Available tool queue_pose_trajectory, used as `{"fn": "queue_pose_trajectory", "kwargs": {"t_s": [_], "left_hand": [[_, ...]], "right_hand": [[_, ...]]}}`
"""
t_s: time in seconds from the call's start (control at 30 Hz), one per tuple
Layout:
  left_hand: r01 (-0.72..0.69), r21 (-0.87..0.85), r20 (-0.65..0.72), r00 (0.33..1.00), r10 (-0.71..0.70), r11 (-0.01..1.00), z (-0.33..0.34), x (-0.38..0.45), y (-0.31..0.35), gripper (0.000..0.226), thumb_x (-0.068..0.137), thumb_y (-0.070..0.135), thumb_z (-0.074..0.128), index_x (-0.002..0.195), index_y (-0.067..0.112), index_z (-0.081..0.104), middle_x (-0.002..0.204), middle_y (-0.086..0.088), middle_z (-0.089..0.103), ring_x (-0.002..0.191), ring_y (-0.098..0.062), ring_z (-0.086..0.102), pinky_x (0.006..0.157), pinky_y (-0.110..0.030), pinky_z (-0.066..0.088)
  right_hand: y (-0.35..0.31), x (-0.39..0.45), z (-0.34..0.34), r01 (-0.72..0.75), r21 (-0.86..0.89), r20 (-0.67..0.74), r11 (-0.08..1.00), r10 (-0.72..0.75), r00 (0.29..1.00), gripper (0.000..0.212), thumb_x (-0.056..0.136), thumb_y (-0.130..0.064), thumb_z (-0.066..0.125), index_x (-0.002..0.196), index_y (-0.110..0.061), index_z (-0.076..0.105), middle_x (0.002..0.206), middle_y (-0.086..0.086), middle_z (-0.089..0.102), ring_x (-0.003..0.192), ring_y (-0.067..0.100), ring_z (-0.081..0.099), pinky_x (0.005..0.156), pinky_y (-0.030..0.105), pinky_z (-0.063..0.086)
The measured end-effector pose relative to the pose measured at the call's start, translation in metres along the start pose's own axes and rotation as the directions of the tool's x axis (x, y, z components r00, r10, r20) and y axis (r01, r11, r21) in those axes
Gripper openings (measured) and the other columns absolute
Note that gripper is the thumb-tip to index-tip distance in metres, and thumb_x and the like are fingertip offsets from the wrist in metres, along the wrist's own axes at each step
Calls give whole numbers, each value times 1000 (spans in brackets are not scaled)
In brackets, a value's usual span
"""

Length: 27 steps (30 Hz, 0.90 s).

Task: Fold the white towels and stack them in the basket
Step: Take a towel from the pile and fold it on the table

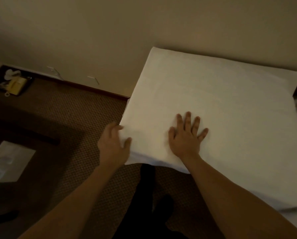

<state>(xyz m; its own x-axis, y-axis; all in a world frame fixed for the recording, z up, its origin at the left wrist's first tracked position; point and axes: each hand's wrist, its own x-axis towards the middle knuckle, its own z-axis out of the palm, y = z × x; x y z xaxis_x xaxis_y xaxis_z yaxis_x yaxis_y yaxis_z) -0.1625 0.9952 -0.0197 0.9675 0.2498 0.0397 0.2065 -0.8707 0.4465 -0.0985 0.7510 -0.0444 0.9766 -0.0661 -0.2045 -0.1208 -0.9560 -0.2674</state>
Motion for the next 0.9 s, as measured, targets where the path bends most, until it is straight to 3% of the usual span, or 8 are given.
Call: {"fn": "queue_pose_trajectory", "kwargs": {"t_s": [0.1, 0.23, 0.37, 0.47, 0.57, 0.67, 0.73, 0.9], "left_hand": [[-345, 77, 211, 923, 322, 936, 28, 10, 47, 55, 101, 49, 38, 150, 27, 40, 165, -4, 25, 150, -26, 24, 117, -53, 22], [-375, 270, 397, 882, 252, 887, 55, 32, 44, 69, 97, 69, 10, 160, 41, 0, 169, 6, -12, 156, -22, -9, 123, -55, -4], [-153, 337, 371, 929, 19, 929, 37, 47, 11, 75, 97, 70, 7, 160, 33, -9, 168, 2, -16, 155, -26, -12, 122, -56, -6], [48, 350, 277, 949, -153, 935, 35, 48, 20, 74, 102, 59, 11, 161, 17, 3, 169, -10, -8, 154, -36, -7, 120, -66, -1], [-169, 219, 204, 971, 125, 961, 64, 19, 91, 64, 102, 36, 33, 159, 10, 22, 168, -17, 5, 153, -41, 7, 121, -64, 5], [-627, 37, 361, 735, 574, 779, 108, -39, 184, 63, 100, 44, 25, 159, 21, 26, 168, -12, 12, 154, -36, 11, 122, -61, 6], [-715, -2, 478, 613, 629, 699, 135, -66, 226, 64, 100, 50, 18, 160, 29, 22, 170, -7, 4, 156, -31, 1, 122, -60, -1], [-722, 110, 532, 624, 573, 683, 160, -76, 246, 65, 101, 54, 17, 161, 31, 16, 170, -6, 1, 155, -32, -1, 121, -62, -4]], "right_hand": [[-6, -17, 3, 172, -54, -49, 984, -175, 983, 63, 102, -47, 24, 161, -30, 11, 170, -1, -2, 155, 33, -9, 116, 68, -11], [31, -45, 5, 192, -106, 45, 976, -188, 981, 64, 102, -60, 16, 161, -36, 6, 170, -5, -1, 156, 27, -7, 120, 64, -4], [126, -62, -20, -75, -160, 24, 984, 79, 997, 67, 99, -67, 11, 159, -41, -6, 168, -9, -11, 155, 27, -10, 120, 63, -3], [197, -88, -39, -402, -65, -18, 913, 402, 916, 70, 98, -66, 9, 160, -37, -4, 169, -4, -8, 155, 29, -9, 119, 66, -1], [218, -106, -48, -591, 61, -102, 804, 594, 798, 72, 99, -58, 14, 162, -23, 9, 170, 4, -3, 154, 38, -4, 117, 71, 4], [191, -116, -34, -276, -31, -108, 961, 272, 956, 66, 101, -55, 18, 161, -28, 14, 169, 2, 3, 155, 33, 0, 119, 64, 1], [188, -121, -28, -283, -4, -89, 959, 281, 955, 60, 104, -55, 18, 160, -35, 9, 169, -2, -4, 155, 26, -8, 120, 59, -5], [246, -137, -49, -636, 395, -196, 663, 737, 647, 67, 99, -51, 48, 155, -20, 30, 162, 13, 27, 148, 33, 27, 117, 55, 23]]}}
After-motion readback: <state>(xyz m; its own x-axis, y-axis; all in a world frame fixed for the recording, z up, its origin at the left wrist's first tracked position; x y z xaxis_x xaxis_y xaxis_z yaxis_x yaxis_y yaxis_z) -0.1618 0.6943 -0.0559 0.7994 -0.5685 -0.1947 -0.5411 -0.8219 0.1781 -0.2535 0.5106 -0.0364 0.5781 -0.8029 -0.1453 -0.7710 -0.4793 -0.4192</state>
